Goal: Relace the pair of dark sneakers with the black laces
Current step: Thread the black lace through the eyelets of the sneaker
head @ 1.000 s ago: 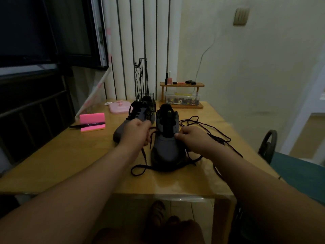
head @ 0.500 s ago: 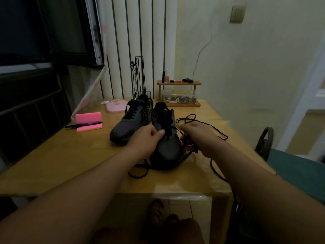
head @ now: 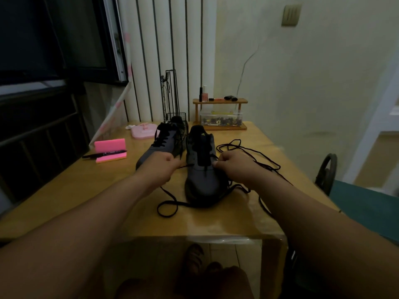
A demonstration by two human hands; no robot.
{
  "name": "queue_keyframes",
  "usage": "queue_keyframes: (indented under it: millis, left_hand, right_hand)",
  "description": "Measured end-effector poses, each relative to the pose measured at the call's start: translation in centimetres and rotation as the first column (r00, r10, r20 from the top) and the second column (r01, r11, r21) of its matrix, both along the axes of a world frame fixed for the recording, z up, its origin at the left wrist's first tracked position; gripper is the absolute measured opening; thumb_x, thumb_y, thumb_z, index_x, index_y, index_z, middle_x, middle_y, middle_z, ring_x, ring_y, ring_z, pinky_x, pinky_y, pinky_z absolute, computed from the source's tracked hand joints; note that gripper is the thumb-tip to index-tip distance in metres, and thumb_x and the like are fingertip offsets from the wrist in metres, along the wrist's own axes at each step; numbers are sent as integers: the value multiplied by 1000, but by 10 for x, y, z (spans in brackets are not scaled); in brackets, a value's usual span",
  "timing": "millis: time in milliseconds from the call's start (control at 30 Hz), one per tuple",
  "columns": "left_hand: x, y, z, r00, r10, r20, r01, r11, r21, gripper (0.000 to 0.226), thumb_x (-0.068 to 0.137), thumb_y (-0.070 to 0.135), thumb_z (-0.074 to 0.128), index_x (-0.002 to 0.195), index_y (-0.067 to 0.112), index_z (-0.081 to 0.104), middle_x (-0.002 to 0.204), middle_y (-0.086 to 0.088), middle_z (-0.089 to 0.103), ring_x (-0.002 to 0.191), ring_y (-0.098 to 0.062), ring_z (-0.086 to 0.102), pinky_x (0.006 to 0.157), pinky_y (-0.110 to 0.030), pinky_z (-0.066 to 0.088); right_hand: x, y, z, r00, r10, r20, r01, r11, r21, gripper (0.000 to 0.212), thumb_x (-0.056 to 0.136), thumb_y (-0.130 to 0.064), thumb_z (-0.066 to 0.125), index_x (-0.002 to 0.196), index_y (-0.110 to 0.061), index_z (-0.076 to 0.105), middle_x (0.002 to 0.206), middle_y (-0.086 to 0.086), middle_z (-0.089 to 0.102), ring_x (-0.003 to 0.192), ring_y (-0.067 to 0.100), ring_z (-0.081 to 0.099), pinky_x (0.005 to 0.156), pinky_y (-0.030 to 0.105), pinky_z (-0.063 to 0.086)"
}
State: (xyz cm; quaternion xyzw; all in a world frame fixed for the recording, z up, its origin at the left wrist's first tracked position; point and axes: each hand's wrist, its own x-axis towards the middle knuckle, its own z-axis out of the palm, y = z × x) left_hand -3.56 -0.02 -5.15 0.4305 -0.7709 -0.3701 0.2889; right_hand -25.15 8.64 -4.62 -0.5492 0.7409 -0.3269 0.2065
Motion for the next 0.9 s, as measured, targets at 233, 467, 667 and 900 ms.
queue_keyframes:
  millis: [233,467,667,900]
  left_hand:
    - [-32,8,4,957,-83,278,120,985,-120,35,107,44,53,85,17,54,84,-7,58,80,-23,57,67,-36,43]
    - [-7,-4,22,608,334,-720,-74,927,367,19,102,13,50,84,13,58,68,-5,56,59,-21,57,68,-35,56]
    - [-10,-5,2,978,31,205,-7,993,-115,39,98,59,60,92,21,59,85,-2,62,79,-23,61,63,-37,47]
    - [-21,4,-5,977,-153,150,152,988,18,26,107,25,57,85,13,55,79,-5,55,65,-16,50,61,-30,41]
  right_hand:
    - [4,1,1,1000,-3,4,3,1000,16,27,104,-34,60,108,-7,66,104,16,68,90,26,61,74,38,47]
    - [7,-1,-1,996,-23,-88,27,999,37,23,106,-31,57,96,-11,62,88,9,60,78,21,55,65,34,41]
    - [9,-4,1,996,-31,-81,34,999,38,24,104,-30,59,104,-6,65,99,15,65,85,26,60,70,35,45]
    - [0,2,3,898,-173,405,184,983,12,22,104,-21,48,101,-5,62,95,15,76,90,29,72,79,41,59]
